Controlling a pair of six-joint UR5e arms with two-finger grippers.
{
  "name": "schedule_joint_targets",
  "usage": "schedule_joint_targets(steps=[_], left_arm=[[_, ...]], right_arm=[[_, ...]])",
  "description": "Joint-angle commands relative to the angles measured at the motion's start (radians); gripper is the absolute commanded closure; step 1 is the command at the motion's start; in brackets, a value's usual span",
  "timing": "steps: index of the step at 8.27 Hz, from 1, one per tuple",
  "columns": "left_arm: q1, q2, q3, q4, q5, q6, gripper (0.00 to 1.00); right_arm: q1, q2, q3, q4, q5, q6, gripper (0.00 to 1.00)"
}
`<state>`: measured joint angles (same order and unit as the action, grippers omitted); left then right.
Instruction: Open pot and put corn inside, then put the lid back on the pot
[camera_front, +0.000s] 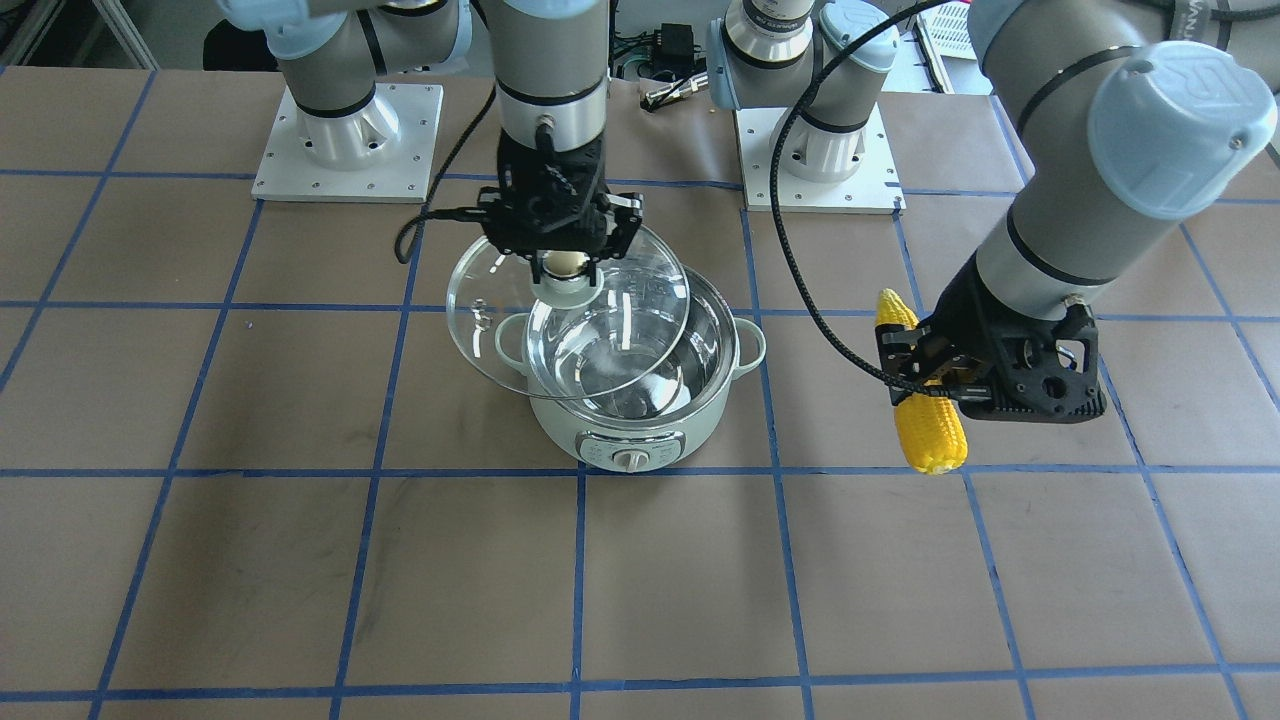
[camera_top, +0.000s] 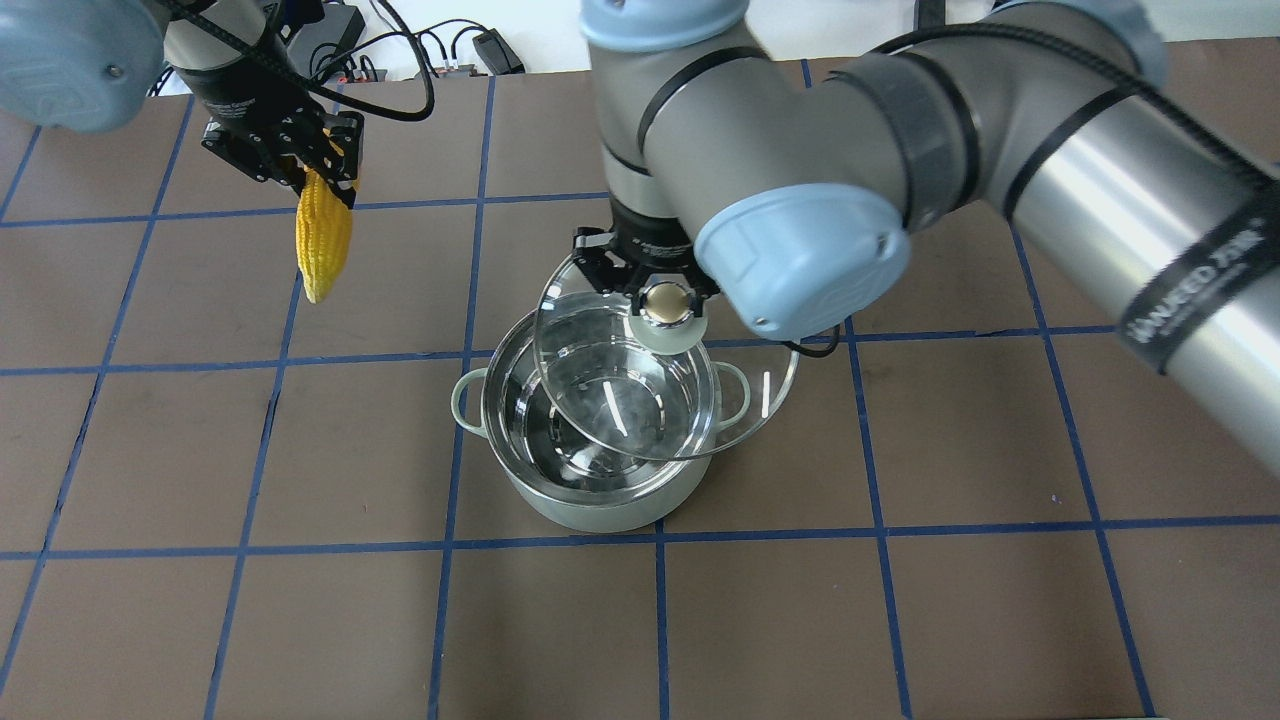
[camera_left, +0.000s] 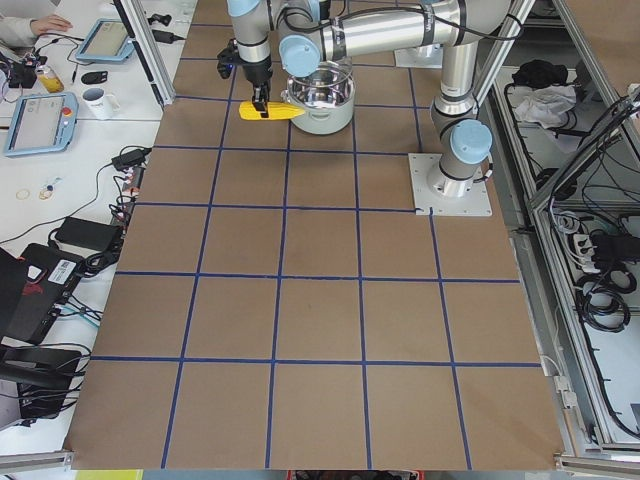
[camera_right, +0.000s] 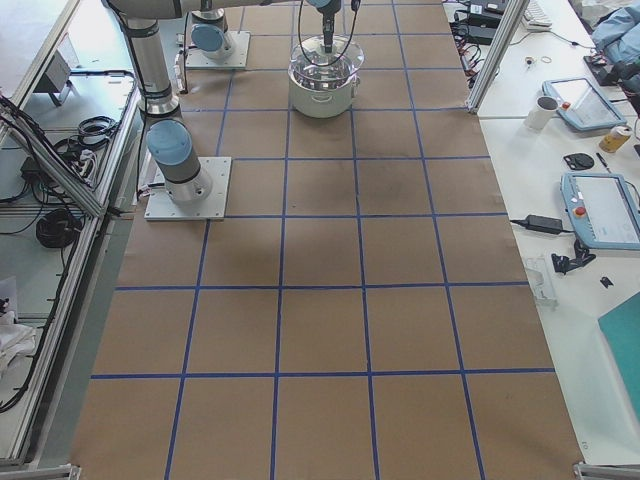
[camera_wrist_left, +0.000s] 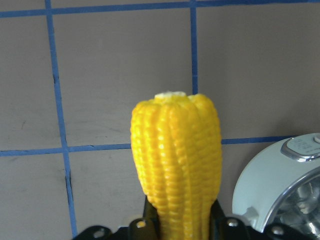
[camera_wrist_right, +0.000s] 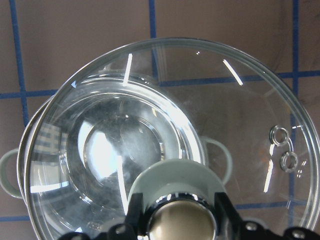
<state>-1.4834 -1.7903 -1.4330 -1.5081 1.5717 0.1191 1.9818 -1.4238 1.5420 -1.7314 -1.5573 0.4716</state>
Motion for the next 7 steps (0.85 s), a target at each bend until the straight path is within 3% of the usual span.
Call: schedule_joint_targets(steps=[1, 4, 7], left_arm=[[-0.082, 0.037, -0.016, -0.020, -0.024, -0.151, 1.00], [-0.224, 0.042, -0.084, -0.012, -0.029, -0.283, 1.00], [-0.323, 0.022, -0.144, -0.004, -0.027, -0.366, 1.00]], right_arm=[[-0.194, -0.148, 0.000, 0.184, 0.002, -0.160, 0.74], [-0.334, -0.223, 0.000, 0.330, -0.001, -0.318, 0.79], [-0.351, -0.228, 0.003, 0.345, -0.003, -0.335, 0.84]])
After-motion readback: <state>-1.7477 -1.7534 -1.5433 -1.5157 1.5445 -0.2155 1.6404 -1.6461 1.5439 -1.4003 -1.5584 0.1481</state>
